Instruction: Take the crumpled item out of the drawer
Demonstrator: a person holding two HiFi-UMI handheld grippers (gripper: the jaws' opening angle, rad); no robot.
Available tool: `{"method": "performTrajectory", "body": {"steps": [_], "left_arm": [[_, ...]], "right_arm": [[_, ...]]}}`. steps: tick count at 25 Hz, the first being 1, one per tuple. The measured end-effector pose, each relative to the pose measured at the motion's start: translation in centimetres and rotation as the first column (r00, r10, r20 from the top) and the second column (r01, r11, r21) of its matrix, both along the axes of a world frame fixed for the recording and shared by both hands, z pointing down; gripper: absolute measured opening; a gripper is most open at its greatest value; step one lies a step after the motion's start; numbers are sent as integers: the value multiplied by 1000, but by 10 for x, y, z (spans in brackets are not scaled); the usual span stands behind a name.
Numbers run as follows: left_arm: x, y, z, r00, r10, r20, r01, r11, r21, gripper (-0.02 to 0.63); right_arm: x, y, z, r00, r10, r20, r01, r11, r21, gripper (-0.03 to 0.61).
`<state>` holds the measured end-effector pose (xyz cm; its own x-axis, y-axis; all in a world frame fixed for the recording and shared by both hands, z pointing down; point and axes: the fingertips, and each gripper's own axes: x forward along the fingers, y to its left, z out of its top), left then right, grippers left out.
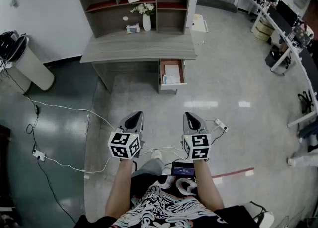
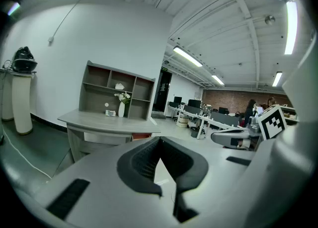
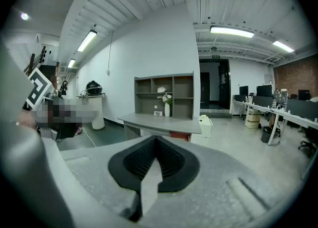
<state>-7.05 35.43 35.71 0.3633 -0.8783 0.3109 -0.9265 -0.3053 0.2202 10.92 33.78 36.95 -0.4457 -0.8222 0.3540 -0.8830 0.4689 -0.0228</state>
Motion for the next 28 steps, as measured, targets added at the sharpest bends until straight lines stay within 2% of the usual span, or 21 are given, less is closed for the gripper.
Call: {"method": "performTrajectory", "body": {"steps": [11, 18, 23, 28], "left_arm": [[-7, 5, -5, 1000, -22, -15, 22, 1000, 14, -2], [-6, -19, 0, 999, -20, -28, 20, 1000, 10, -2], [-6, -66, 28, 1000, 1, -31, -2, 999, -34, -2], [-16, -153, 43, 999, 14, -52, -16, 999, -52, -2]], "right_arm": [[-6, 4, -4, 1000, -26, -3, 26, 999, 22, 5], [-4, -20, -1, 999, -24, 21, 24, 999, 25, 5], [-5, -66, 22, 1000, -20, 13, 20, 1000, -9, 5], [-12, -145, 43, 1000, -3, -30, 2, 999, -41, 5]]}}
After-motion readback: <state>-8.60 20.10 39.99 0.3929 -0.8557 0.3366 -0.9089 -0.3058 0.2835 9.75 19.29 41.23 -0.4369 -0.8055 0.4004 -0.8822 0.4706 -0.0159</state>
